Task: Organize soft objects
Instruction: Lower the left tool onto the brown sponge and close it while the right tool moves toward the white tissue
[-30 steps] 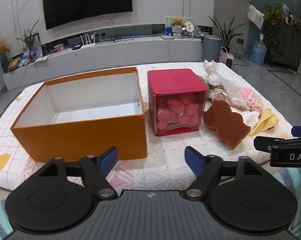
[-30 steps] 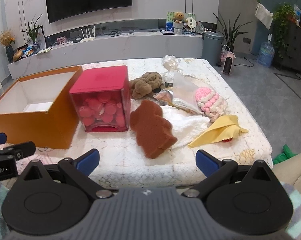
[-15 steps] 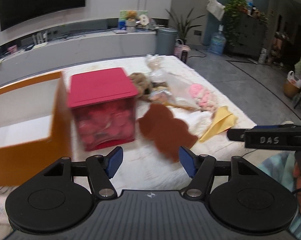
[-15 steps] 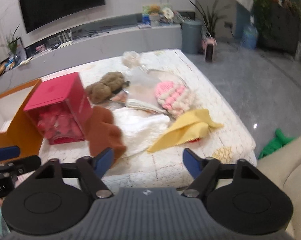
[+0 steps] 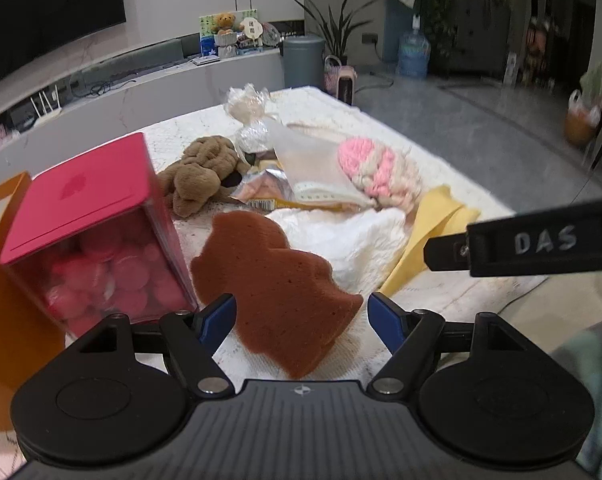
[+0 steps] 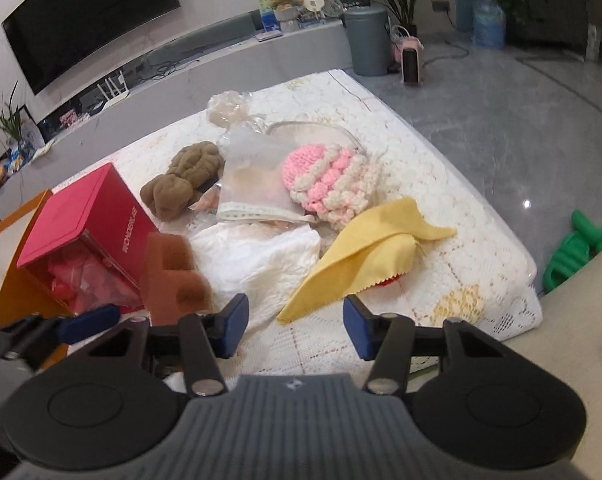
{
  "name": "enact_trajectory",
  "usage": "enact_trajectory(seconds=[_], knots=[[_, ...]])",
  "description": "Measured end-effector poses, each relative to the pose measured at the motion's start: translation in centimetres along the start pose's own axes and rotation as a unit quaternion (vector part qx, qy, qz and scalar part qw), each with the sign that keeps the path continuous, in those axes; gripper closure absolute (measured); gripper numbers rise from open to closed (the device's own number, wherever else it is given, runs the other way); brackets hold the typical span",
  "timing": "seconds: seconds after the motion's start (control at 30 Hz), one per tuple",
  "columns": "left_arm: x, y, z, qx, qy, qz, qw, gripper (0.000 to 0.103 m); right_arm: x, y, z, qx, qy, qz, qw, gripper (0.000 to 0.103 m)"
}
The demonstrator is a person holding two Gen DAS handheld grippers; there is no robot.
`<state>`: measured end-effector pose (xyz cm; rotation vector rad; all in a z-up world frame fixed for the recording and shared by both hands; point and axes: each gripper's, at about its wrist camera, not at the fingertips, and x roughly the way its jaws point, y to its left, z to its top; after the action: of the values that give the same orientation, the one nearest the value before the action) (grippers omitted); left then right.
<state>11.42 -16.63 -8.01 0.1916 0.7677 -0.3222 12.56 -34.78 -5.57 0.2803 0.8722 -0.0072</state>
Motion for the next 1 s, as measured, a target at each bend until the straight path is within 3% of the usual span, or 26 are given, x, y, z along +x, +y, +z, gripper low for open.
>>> enact_trajectory(seconds=[0.3, 0.5, 0.63, 0.83, 1.0], knots=[[2.7, -2.5, -0.3, 0.033, 0.003, 0.066, 0.9973, 0.014, 2.0, 0.1, 0.3, -0.007, 0.014, 0.006, 1.000, 0.050], [1.1, -2.0, -0.9, 0.042, -0.017, 0.061, 0.9971, 0.023, 2.7, 0.9, 0.9, -0.026, -0.005, 0.022, 0.999, 0.050], [-1.3, -0.9, -1.4, 0.026, -0.036, 0.076, 0.9961, 0.023, 3.4, 1.3, 1.4, -0.032, -0.007, 0.042, 0.999, 0.050], [-3.0, 1.2, -2.0, -0.027, -0.030, 0.074, 0.9965, 0.028, 4.8, 2.0, 1.4, -0.047, 0.021, 0.069, 0.996, 0.050], [-4.1, 2.1, -2.4, -0.047, -0.036, 0.086, 0.9945, 0.036, 5.3, 2.6, 1.2, -0.056, 0.032, 0.088, 0.994, 0.059]])
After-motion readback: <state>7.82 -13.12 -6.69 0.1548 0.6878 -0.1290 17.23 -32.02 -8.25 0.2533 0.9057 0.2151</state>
